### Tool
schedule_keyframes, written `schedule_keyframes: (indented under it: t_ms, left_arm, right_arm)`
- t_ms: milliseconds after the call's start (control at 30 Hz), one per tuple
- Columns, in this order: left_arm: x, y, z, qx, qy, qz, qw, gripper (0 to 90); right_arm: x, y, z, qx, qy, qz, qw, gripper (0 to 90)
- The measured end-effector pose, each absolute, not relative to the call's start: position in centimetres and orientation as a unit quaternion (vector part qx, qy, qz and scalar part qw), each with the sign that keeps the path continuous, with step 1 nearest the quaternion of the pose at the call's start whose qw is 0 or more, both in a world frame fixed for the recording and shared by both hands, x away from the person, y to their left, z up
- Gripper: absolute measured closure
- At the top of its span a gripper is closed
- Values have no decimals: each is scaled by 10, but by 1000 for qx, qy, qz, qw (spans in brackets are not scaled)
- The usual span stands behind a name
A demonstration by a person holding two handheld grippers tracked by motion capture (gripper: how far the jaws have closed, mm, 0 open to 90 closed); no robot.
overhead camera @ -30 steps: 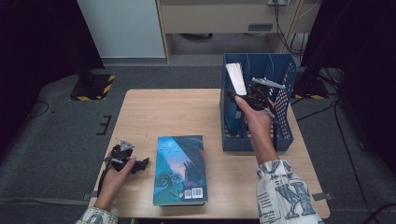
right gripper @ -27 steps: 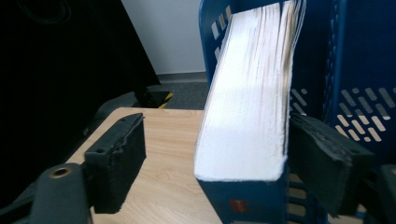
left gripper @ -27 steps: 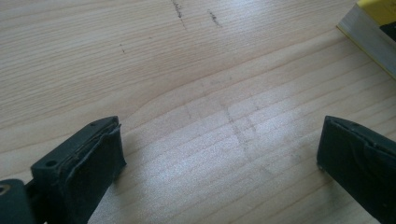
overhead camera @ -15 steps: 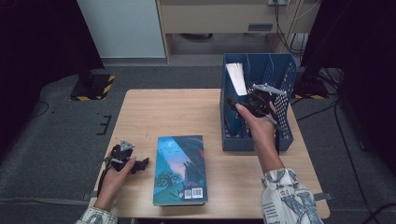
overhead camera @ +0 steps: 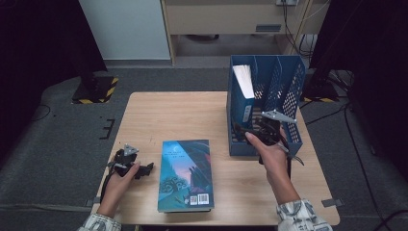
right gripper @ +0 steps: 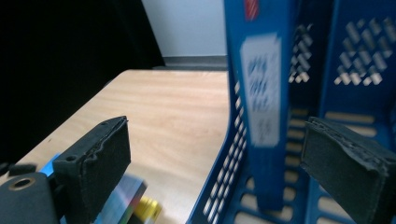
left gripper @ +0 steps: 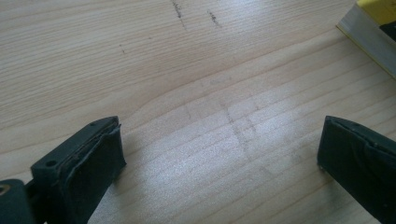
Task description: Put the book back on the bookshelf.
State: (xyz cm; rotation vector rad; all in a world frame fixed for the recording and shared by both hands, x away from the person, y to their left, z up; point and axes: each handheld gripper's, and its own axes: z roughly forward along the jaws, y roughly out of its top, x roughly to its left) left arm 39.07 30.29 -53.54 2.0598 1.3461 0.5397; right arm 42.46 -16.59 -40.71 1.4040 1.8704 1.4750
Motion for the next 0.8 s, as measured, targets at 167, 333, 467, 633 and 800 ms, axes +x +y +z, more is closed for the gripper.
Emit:
schedule_keyframes:
  t_ms: [167, 333, 467, 633, 800]
  left_arm:
    - [391, 303, -535, 778, 508, 203, 307, 0]
    - [390, 303, -534, 779, 510, 196, 307, 0]
    - [388, 307, -532, 769, 520, 187, 322, 16]
    - [384, 313, -523, 750, 527, 196, 349, 51]
    - [375, 313, -506, 737, 518, 203, 385, 61]
  right_arm:
    - [409, -159, -420, 482, 678, 526, 179, 84]
    - [399, -147, -435, 462, 695, 523, 175, 86]
    - [394, -132, -445, 438, 723, 504, 176, 87]
    - [380, -111, -457, 415, 745, 495, 166, 93]
    - [370, -88, -468, 391, 767, 488, 143, 109]
